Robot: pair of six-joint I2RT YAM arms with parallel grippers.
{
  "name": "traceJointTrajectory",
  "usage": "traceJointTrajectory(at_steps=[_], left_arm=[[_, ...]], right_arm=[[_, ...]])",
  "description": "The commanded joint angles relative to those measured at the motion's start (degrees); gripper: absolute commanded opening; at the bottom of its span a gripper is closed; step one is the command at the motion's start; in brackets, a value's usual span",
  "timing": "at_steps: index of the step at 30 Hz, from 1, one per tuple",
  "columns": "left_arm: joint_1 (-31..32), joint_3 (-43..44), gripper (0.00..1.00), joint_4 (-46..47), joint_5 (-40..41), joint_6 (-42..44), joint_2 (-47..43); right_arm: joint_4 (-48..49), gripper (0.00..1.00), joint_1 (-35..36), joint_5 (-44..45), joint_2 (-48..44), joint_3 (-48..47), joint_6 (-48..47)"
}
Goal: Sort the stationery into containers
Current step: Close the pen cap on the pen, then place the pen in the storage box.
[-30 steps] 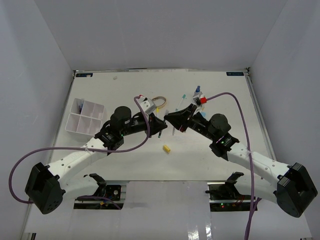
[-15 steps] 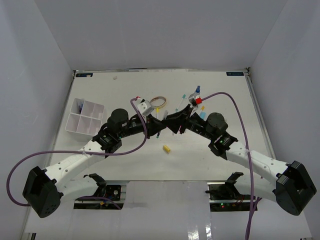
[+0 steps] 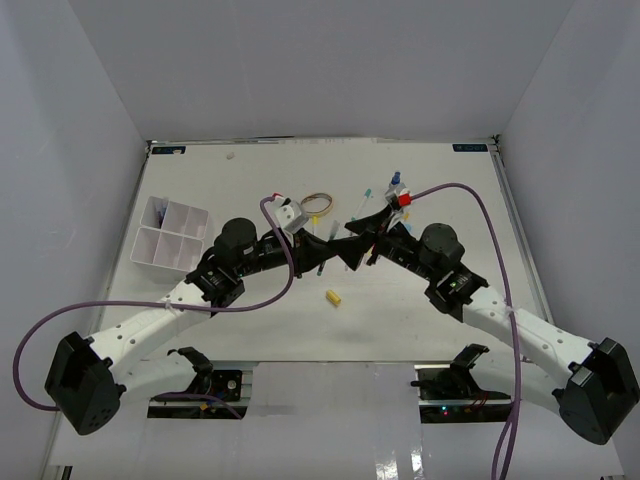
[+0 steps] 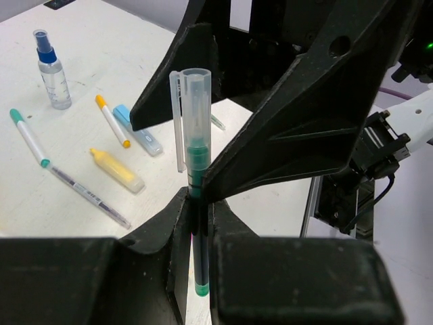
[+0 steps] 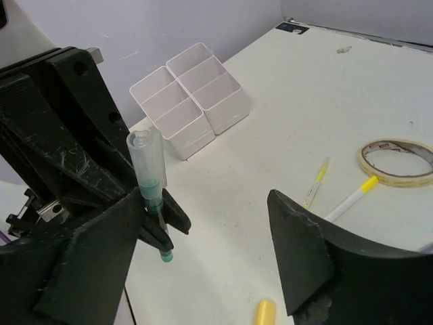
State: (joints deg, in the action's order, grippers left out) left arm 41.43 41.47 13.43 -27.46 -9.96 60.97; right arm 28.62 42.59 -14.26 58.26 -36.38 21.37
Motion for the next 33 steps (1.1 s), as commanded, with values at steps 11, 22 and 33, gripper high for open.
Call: traceJointTrajectory(at_steps=[11,22,33], left_arm=[[0.1,0.7,0.00,5.6,8.5,0.3,3.4],[-9.1,3.2,0.00,-1.5,34.8,1.2,-0.2],[-35.3,7.1,0.00,-2.9,43.9,4.6,-1.3]], right_arm=[[-14.5,0.90,0.4,5.6,-11.4,-1.8,-7.5],[-17.6,0.90,0.3,13.2,-16.7,3.9,-13.6],[-13.1,0.90,0.0,10.8,-12.5,10.9,-16.5]])
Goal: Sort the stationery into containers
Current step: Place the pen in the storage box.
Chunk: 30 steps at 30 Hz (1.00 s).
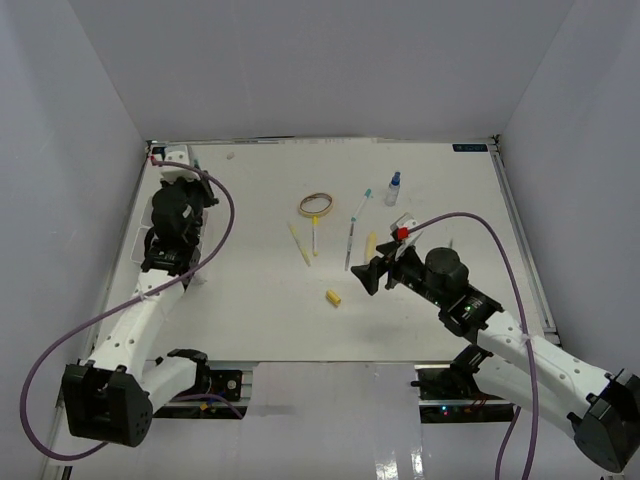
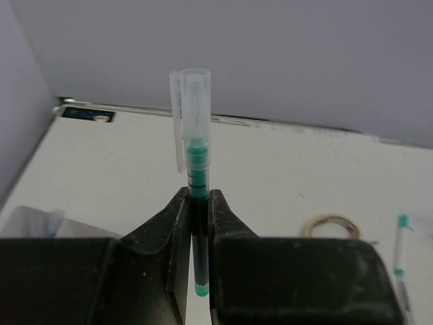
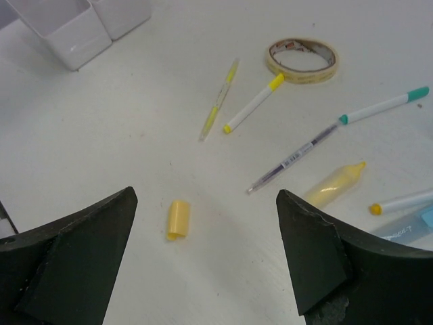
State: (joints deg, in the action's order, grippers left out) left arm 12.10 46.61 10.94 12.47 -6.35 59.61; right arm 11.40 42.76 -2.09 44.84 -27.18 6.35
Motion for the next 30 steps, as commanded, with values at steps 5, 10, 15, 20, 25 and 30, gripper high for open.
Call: traceJointTrajectory(at_steps=[5,10,15,20,25,30], left_arm=[[-15.5,2.3,0.00,1.3,5.1,0.7,4.2],[-19.6,-0.3,0.00,7.3,7.0,4.9,6.8],[-20.0,-2.6,0.00,11.8,6.7,9.1,10.4],[-21.0,-4.0,0.00,15.2,6.7,9.2,13.8],[-22.2,-4.1,0.01,17.4,6.7,9.1,17.2],[-22.9,-5.2,0.05,19.8,6.2,10.0,18.9]], right_arm=[[7.7,0.90,-0.3,-2.0,1.8,4.5,-1.1],[8.2,0.90,-0.4,-2.3,0.4,5.5,-0.5],[8.8,0.90,-0.5,-3.3,-0.5,6.3,-0.2],[8.8,0.90,-0.6,-3.7,-1.5,6.8,-0.2],[8.8,0.90,-0.7,-3.9,-2.3,7.1,-0.4],[8.8,0.90,-0.8,-4.2,-2.5,7.2,-0.3]])
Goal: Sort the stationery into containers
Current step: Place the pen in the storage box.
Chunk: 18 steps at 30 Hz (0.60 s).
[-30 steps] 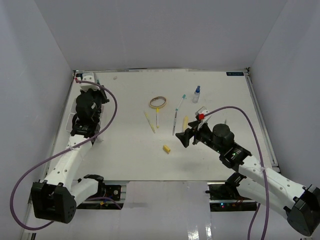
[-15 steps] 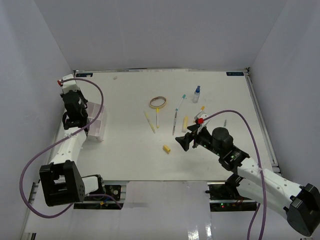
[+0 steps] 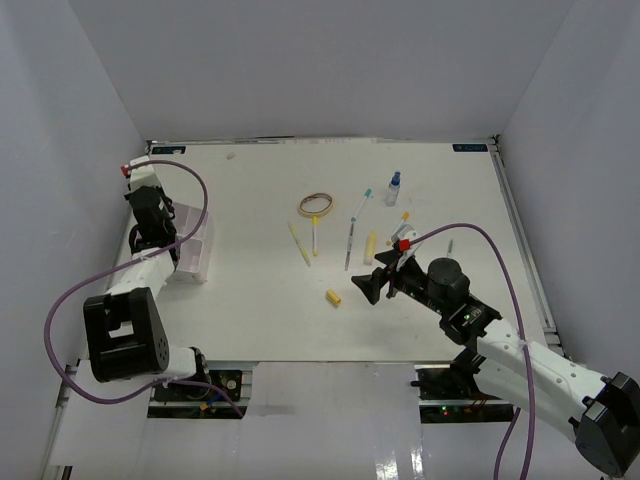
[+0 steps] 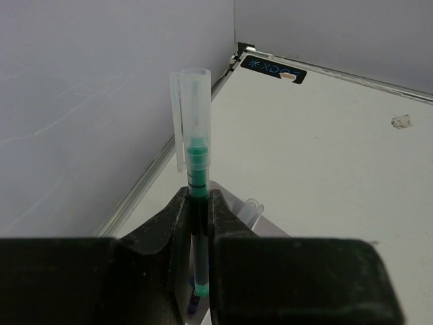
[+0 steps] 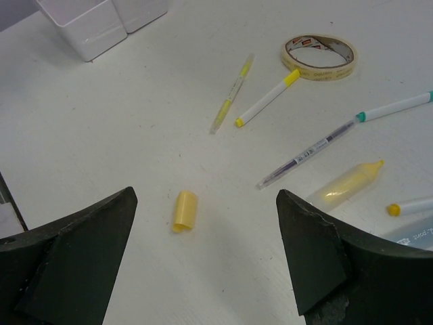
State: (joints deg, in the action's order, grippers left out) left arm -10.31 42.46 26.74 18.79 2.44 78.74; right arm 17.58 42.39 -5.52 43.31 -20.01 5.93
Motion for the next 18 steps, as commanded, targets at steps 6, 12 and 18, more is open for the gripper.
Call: traceJointTrajectory(at_steps=[6,12,18], left_arm=[[-0.8,-2.4,0.16,5.6,-0.2,1.8,1.8],[-0.8,-4.7,0.37,6.2,-0.2,0.6,1.8],[-0.8,-4.8,0.62,5.2,-0.5,-0.2,-0.5]], right_arm=[[2.7,0.90,-0.4,-0.9,-0.8,0.1,0.0],[2.9,0.90,-0.5,-0.9,-0.9,0.3,-0.1],[3.0,0.90,-0.6,-1.2,-0.9,0.2,0.0]])
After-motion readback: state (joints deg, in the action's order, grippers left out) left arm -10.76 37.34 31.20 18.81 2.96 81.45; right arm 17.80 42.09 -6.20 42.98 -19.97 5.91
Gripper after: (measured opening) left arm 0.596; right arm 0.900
